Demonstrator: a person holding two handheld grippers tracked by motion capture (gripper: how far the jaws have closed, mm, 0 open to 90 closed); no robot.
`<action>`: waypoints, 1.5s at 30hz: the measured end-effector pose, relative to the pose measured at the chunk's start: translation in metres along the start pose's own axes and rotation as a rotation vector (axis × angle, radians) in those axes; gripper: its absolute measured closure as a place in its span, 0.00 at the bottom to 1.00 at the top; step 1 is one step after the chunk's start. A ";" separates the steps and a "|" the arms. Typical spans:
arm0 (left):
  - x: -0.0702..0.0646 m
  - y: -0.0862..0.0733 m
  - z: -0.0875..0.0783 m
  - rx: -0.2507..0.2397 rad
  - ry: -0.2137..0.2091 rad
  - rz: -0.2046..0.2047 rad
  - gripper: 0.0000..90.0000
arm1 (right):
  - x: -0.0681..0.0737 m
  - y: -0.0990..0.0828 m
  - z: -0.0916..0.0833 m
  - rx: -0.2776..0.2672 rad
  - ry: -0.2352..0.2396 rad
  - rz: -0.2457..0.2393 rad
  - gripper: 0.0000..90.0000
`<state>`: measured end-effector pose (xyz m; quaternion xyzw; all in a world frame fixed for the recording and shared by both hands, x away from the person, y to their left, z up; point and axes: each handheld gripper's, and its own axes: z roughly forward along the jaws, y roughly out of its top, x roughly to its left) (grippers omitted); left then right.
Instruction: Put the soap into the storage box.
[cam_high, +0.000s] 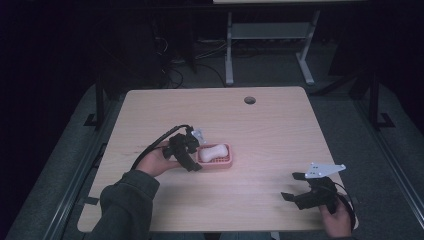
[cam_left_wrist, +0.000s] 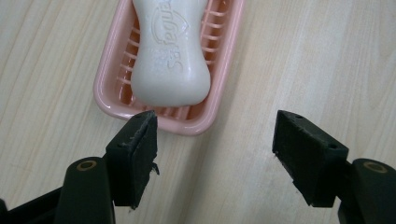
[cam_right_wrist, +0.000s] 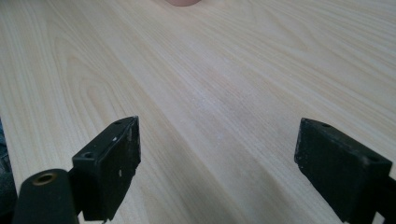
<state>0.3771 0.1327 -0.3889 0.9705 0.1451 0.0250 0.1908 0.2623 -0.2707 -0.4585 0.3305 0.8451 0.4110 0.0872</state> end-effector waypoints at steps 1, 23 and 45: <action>0.000 -0.001 -0.001 0.005 -0.001 0.004 0.34 | -0.001 0.000 0.000 0.001 0.000 -0.002 0.16; -0.014 -0.032 -0.001 -0.029 -0.006 -0.031 0.32 | -0.001 -0.001 -0.002 0.002 -0.010 0.001 0.16; -0.048 -0.079 -0.005 -0.071 0.016 -0.063 0.31 | 0.001 -0.002 -0.002 0.011 -0.009 0.004 0.16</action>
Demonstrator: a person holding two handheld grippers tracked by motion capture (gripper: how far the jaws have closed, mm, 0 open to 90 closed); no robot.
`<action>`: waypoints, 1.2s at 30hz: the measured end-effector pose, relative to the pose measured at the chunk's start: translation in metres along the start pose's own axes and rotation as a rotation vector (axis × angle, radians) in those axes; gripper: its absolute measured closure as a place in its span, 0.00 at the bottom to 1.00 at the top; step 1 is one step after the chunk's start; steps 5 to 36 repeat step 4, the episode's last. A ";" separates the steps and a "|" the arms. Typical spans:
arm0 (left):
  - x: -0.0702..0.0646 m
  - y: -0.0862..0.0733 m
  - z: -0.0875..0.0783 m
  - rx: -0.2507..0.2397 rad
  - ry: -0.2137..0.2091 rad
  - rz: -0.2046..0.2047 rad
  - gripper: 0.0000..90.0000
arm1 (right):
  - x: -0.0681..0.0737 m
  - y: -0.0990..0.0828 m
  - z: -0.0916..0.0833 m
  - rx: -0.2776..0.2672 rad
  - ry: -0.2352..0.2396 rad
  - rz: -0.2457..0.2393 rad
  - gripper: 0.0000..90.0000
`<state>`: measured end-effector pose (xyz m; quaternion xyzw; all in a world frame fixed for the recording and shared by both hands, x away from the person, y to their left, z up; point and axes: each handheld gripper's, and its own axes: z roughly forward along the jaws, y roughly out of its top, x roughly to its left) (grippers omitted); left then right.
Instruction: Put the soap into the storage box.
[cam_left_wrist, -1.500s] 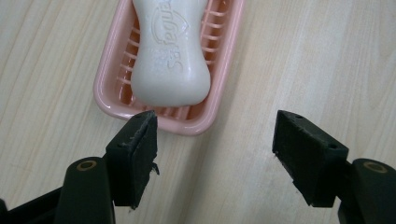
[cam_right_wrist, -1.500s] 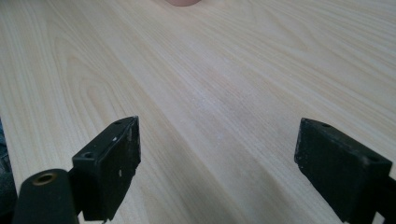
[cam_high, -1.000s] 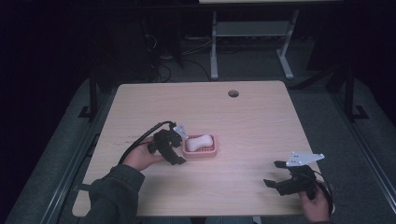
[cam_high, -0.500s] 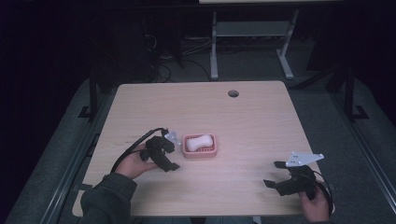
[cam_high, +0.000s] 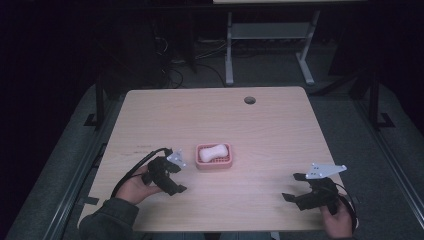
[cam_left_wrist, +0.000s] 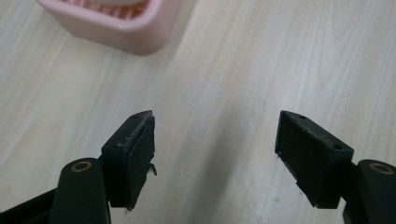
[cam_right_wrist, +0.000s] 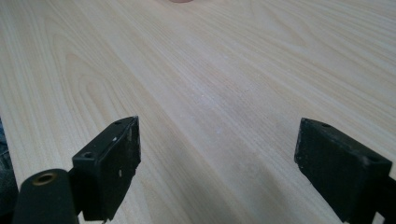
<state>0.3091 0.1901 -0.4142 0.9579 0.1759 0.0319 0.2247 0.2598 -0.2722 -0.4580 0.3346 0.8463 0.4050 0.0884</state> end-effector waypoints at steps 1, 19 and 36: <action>-0.002 -0.003 -0.001 -0.002 0.003 0.006 0.31 | 0.000 0.000 0.000 0.002 -0.001 0.002 0.16; -0.013 -0.021 -0.003 -0.035 0.002 -0.009 0.31 | 0.000 0.000 0.000 0.000 -0.001 0.004 0.16; -0.013 -0.021 -0.003 -0.035 0.002 -0.009 0.31 | 0.000 0.000 0.000 0.000 -0.001 0.004 0.16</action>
